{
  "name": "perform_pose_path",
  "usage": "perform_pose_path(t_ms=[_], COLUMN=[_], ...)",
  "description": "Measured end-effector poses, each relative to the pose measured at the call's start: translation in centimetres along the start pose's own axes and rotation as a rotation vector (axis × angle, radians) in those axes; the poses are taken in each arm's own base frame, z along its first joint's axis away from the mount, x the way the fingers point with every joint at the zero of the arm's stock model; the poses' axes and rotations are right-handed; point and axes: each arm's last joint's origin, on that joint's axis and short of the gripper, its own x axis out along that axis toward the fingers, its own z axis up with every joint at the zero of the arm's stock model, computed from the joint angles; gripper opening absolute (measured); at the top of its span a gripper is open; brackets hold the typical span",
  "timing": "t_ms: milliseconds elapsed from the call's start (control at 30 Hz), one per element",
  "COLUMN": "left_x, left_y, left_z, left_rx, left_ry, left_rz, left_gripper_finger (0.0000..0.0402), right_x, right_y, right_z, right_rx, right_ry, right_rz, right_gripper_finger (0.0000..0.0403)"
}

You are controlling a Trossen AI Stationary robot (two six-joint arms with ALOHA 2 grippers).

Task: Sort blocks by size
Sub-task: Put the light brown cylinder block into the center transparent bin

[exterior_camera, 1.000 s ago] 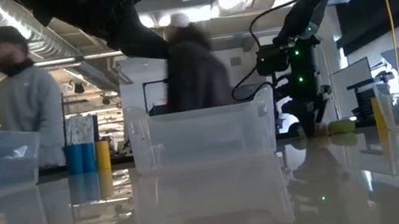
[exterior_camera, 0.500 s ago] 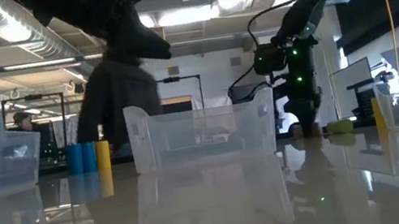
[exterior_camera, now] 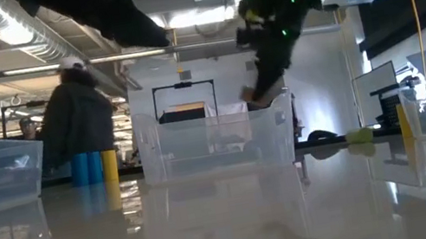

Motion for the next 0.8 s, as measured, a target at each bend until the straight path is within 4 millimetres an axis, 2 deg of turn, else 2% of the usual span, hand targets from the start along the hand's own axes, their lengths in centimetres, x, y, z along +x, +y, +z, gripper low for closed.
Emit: perform_pose_path(t_ms=[100,233,400,567,800], left_x=[-1.0,-2.0,-2.0,-2.0,-2.0], left_y=[0.3,0.9,1.3,1.3,1.2], left_z=[0.1,0.3,0.1,0.1,0.1], left_rx=[0.020,0.018,0.004,0.004,-0.002], left_ry=[-0.007,-0.018,-0.006,-0.011,-0.010], left_rz=[0.010,0.034,0.046,0.047,0.043], left_gripper_finger=[0.0237,0.0237,0.0237,0.0237,0.0237], right_x=[-0.2,0.0,-0.1,0.7,3.1], right_y=[2.0,4.9,7.6,8.9,9.6], right_z=[1.3,2.3,2.9,2.4,1.5], right_rx=[-0.079,-0.197,-0.296,-0.385,-0.368], right_ry=[-0.097,-0.144,-0.171,-0.106,-0.021], right_rz=[0.104,0.175,0.209,0.186,0.232], right_gripper_finger=[0.0138,0.0139,0.0139,0.0140,0.0140])
